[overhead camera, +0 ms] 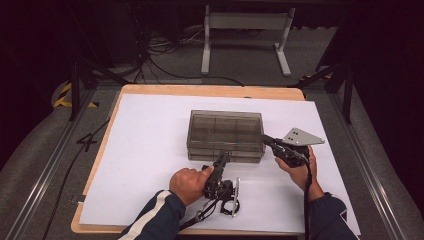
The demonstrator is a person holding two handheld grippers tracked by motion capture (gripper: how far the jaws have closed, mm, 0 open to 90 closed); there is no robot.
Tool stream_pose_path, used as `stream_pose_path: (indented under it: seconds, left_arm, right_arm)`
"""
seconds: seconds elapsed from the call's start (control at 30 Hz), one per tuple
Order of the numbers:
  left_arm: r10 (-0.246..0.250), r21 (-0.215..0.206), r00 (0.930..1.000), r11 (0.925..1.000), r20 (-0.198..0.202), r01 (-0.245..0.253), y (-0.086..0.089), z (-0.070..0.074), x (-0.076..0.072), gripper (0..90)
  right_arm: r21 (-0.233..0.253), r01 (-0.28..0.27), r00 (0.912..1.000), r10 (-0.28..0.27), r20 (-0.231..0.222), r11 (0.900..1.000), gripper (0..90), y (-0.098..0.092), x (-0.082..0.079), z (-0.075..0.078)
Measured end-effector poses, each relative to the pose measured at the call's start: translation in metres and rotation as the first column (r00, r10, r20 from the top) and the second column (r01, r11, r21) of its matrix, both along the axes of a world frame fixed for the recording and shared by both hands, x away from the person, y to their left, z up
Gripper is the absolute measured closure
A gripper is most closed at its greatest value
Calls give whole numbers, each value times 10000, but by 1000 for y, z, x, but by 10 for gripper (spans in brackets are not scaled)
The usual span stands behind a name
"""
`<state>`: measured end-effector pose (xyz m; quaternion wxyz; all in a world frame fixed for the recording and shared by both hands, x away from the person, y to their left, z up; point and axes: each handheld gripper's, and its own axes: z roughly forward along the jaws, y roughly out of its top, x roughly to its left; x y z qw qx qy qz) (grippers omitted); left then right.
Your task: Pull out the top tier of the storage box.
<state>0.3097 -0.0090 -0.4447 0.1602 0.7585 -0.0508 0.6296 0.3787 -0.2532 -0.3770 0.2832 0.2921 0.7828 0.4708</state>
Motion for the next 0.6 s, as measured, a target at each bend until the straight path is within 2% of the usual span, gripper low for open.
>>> stream_pose_path:
  seconds: [0.13,0.27,0.37,0.4,0.5,0.6]
  left_arm:
    - [-19,-276,9997,9996,-257,12,2,2,-2,792]
    - [-47,-633,9987,9980,-504,15,8,7,-6,732]
    - [-168,-1056,9939,9944,-1090,52,16,13,-10,681]
    - [-243,-1321,9902,9912,-1372,60,20,15,-12,671]
    - [-404,-1763,9794,9843,-1979,50,32,22,-14,646]
    - [-618,-2428,9622,9701,-2651,-46,48,26,-15,636]
  right_arm:
    - [8,-21,10000,21,-9,10000,895,0,0,0]
    - [6,-66,10000,66,-45,10000,872,0,-1,1]
    - [-94,-132,9999,132,-11,9999,846,-1,-2,2]
    - [-103,-185,9998,185,2,9998,847,-1,-3,2]
    - [-169,-250,9996,252,87,9995,850,-1,-7,4]
    - [-180,-324,9994,327,139,9993,851,-1,-9,6]
